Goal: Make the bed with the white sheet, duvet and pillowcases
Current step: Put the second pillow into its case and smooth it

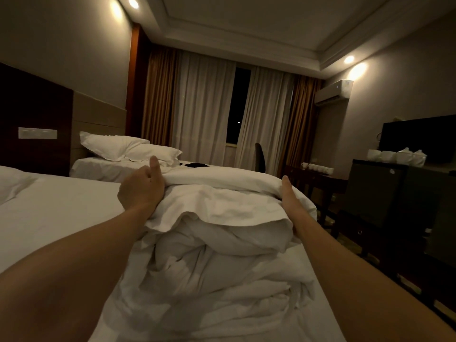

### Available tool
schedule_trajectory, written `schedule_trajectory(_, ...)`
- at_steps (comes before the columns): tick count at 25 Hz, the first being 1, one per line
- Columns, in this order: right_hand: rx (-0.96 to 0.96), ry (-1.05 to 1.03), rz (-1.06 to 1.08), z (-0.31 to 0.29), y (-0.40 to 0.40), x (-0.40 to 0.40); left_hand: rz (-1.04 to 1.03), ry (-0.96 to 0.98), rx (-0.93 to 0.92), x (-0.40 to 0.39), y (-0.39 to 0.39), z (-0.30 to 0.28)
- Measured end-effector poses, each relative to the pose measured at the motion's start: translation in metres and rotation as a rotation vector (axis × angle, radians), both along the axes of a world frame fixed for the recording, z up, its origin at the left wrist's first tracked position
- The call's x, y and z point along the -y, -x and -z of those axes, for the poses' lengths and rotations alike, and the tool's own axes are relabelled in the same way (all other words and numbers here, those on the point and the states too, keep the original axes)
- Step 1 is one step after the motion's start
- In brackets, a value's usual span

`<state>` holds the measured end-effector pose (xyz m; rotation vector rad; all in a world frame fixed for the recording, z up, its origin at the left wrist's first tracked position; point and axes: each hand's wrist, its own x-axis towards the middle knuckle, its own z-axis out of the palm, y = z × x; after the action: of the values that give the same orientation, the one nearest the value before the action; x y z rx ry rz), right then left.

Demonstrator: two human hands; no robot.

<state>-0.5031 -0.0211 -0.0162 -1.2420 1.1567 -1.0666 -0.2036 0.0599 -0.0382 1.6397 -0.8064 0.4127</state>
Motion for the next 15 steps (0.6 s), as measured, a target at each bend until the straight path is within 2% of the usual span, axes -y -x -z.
schedule_trajectory(3,-0.052,0.069,0.129,-0.009,-0.001,-0.001,-0.039,-0.091,0.056,0.001,-0.001,-0.005)
schedule_trajectory(6,-0.166,0.281,0.348,-0.013,-0.008,0.004,-0.058,-0.127,0.008,0.006,-0.002,-0.018)
schedule_trajectory(10,-0.157,0.422,0.379,-0.013,-0.003,0.006,-0.064,-0.081,-0.099,0.012,-0.004,-0.025)
schedule_trajectory(12,-0.293,0.477,0.381,0.005,0.008,0.007,-0.059,-0.056,-0.102,0.010,-0.003,-0.020)
schedule_trajectory(13,-0.335,0.480,0.394,0.017,0.012,0.006,-0.055,-0.054,-0.089,0.009,-0.001,-0.016)
schedule_trajectory(15,-0.279,0.425,0.396,0.036,0.015,0.003,-0.043,-0.052,-0.073,0.008,0.002,-0.010)
